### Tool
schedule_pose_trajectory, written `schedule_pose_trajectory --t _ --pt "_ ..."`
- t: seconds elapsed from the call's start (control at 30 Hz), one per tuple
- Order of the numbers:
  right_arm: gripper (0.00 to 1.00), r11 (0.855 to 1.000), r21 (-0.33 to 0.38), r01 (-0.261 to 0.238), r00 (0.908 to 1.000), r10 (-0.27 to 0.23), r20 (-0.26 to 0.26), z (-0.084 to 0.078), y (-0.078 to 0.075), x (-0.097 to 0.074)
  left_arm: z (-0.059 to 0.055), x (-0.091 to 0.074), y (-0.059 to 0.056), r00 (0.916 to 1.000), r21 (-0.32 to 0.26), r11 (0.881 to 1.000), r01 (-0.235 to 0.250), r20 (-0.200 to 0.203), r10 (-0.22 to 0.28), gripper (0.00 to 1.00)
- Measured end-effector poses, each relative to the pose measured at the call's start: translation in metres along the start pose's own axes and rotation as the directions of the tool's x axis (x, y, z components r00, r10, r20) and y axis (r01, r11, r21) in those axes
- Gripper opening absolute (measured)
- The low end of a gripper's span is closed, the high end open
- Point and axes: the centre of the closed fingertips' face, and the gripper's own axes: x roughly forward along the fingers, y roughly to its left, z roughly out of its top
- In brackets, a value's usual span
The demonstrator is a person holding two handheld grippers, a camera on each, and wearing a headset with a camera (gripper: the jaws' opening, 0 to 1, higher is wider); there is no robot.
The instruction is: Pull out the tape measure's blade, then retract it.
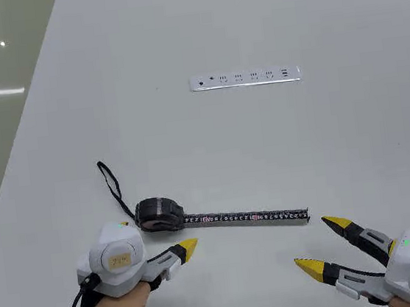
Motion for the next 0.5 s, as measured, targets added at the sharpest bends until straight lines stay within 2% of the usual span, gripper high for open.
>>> schedule_pose_trajectory --t 0.17,0.5 --pt "0.60 1.000 -0.005 -0.011 0.9999 0.011 -0.002 0.0000 -0.0011 0.0021 0.0006 0.0043 0.0026 1.0000 -0.016 1.000 -0.008 -0.003 0.008 0.83" --pt "0.60 0.999 -0.019 -0.033 0.9993 0.033 -0.016 -0.0017 -0.0007 0.0068 0.0014 0.0093 -0.0002 0.9995 -0.024 0.999 -0.028 -0.016 0.027 0.84"
